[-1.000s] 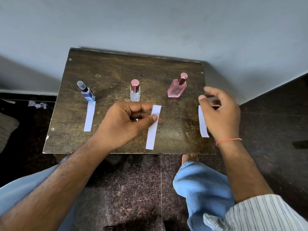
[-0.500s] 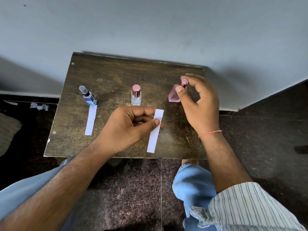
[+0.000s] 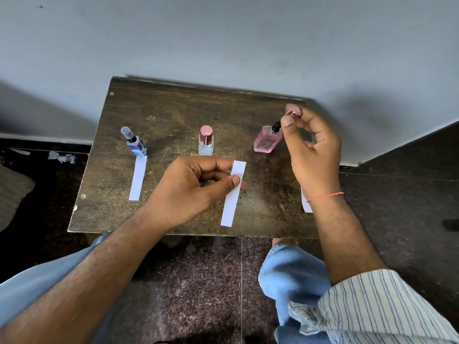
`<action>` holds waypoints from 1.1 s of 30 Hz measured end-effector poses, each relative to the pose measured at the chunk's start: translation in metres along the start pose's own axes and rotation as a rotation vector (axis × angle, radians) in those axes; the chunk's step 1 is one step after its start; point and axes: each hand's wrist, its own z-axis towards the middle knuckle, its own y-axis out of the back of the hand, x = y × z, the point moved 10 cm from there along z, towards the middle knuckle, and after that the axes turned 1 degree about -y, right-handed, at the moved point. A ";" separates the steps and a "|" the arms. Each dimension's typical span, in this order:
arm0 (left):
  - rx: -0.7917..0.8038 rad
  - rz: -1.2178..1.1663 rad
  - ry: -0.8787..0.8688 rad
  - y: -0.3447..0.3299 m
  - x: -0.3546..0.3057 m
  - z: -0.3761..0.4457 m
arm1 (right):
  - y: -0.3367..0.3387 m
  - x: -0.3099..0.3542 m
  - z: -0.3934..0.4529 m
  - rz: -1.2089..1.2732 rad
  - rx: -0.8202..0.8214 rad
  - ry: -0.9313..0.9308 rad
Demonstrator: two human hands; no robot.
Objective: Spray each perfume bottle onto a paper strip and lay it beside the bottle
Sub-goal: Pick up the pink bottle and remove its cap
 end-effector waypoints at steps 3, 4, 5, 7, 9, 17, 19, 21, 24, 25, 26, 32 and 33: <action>0.002 0.000 0.003 -0.001 -0.001 0.000 | 0.016 -0.003 0.006 -0.037 -0.068 -0.007; 0.002 -0.006 0.002 -0.001 -0.002 -0.001 | 0.019 -0.005 0.008 -0.071 -0.069 -0.005; -0.002 -0.008 0.000 -0.001 -0.003 -0.002 | 0.020 -0.007 0.010 -0.110 -0.061 -0.003; -0.004 -0.004 -0.004 -0.001 -0.005 -0.002 | 0.023 -0.011 0.012 -0.203 -0.032 -0.001; -0.004 0.004 -0.009 0.000 -0.005 -0.002 | 0.024 -0.014 0.015 -0.308 -0.004 -0.003; -0.018 -0.004 -0.010 0.004 -0.003 -0.002 | 0.017 -0.036 0.015 -0.677 0.110 -0.029; -0.018 -0.001 -0.012 0.004 -0.003 -0.002 | 0.016 -0.037 0.015 -0.724 0.121 -0.024; -0.018 0.004 -0.015 0.005 -0.003 -0.002 | 0.013 -0.037 0.014 -0.718 0.141 -0.036; -0.014 -0.005 -0.014 0.005 -0.002 -0.002 | 0.010 -0.031 0.011 -0.673 0.192 -0.039; -0.011 -0.005 -0.016 0.005 -0.002 -0.002 | 0.009 -0.027 0.010 -0.671 0.213 -0.025; -0.009 -0.001 -0.017 0.006 -0.001 -0.002 | 0.006 -0.022 0.009 -0.677 0.232 -0.009; -0.007 0.032 -0.027 0.007 0.001 -0.001 | -0.013 -0.004 -0.001 -0.702 0.275 0.112; -0.008 0.039 -0.032 0.007 0.001 -0.001 | -0.014 -0.004 0.000 -0.702 0.266 0.117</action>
